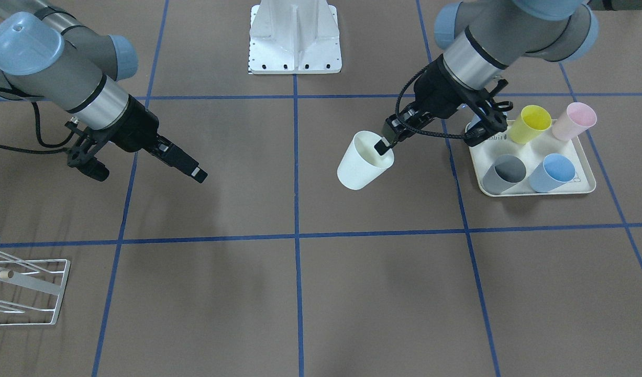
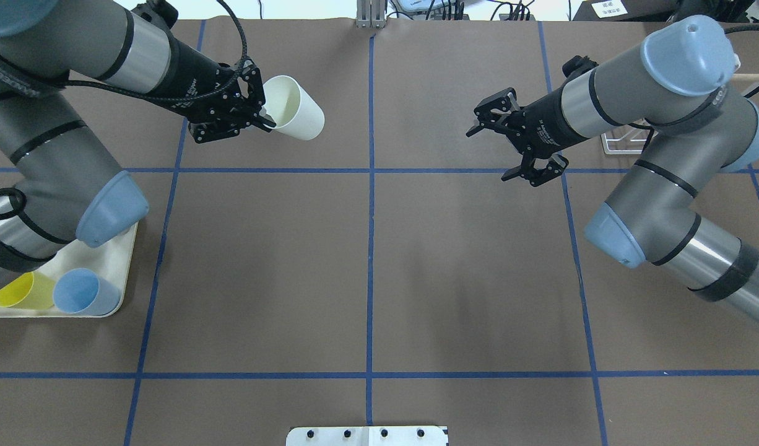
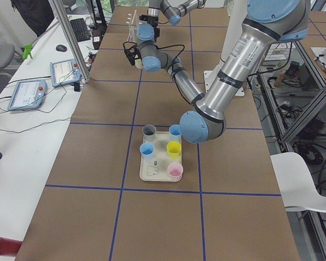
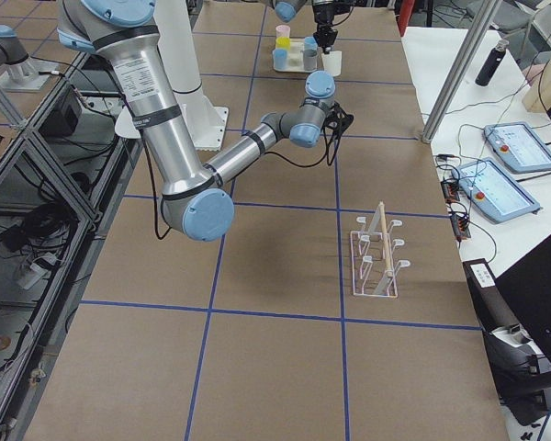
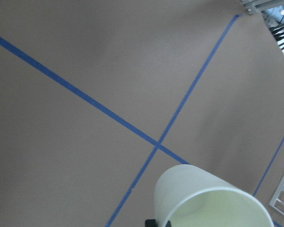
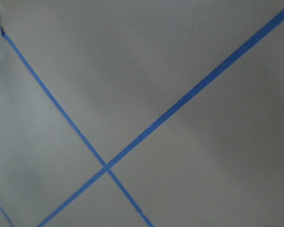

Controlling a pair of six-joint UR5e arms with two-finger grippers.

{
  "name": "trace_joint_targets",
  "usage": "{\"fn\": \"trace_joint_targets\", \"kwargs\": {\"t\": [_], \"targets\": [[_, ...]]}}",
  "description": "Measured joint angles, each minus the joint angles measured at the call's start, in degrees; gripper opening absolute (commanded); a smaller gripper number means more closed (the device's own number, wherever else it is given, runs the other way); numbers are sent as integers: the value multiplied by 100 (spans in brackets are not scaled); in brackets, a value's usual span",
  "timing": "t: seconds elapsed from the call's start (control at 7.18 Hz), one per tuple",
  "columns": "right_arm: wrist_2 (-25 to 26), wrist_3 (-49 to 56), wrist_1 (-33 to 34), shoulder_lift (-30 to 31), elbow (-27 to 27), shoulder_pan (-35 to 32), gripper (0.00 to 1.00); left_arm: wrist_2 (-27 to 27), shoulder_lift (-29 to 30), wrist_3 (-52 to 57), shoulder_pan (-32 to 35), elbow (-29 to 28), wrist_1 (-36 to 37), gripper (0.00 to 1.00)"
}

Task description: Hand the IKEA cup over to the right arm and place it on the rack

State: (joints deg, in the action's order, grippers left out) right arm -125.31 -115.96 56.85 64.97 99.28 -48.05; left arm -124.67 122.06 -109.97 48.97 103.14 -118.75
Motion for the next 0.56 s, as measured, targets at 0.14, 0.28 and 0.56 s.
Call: {"fn": "trace_joint_targets", "kwargs": {"t": [0.14, 0.28, 0.56], "targets": [[232, -785, -237, -118, -61, 56, 99, 440, 7, -394, -212, -9, -396, 0], [476, -1671, -700, -169, -187, 94, 99, 789, 31, -676, -362, -14, -692, 0], [956, -3255, -1489, -201, -375, 193, 99, 1360, 144, -975, -588, -51, -951, 0]]}}
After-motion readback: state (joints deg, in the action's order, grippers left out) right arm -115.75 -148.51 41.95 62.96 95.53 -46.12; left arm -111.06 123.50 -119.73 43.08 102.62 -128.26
